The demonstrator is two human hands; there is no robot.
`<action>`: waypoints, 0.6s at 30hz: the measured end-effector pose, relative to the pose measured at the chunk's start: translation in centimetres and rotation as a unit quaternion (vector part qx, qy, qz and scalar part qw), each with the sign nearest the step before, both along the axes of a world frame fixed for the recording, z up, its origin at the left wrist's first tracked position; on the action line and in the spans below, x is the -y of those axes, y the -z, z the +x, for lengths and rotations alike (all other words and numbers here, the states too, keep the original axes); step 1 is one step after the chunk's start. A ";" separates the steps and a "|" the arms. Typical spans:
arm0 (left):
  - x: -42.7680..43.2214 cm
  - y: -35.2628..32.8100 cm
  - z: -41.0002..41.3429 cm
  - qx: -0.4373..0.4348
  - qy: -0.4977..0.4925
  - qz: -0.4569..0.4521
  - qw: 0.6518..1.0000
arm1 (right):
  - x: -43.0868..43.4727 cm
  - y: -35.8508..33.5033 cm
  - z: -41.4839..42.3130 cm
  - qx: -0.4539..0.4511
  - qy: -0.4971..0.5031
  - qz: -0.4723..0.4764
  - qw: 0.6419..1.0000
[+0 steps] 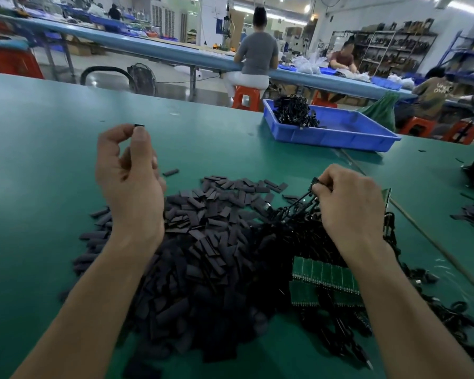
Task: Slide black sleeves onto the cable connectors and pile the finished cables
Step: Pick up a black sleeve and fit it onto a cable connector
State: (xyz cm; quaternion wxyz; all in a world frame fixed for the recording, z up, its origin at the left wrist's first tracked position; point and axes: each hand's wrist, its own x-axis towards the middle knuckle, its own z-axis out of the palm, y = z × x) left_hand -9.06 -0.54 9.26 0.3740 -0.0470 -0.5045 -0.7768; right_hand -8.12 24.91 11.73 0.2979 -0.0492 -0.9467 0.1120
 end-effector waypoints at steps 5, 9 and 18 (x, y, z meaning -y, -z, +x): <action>1.6 1.3 -0.1 0.017 -0.100 -0.276 0.956 | 2.1 0.9 1.0 0.175 -0.004 0.062 0.983; 1.6 3.2 -0.4 0.112 -0.052 -0.466 0.876 | 3.1 0.6 1.9 0.252 -0.006 0.124 0.960; 1.4 6.5 0.7 0.179 0.082 -0.511 0.837 | 9.7 3.7 2.9 0.198 -0.163 0.123 0.959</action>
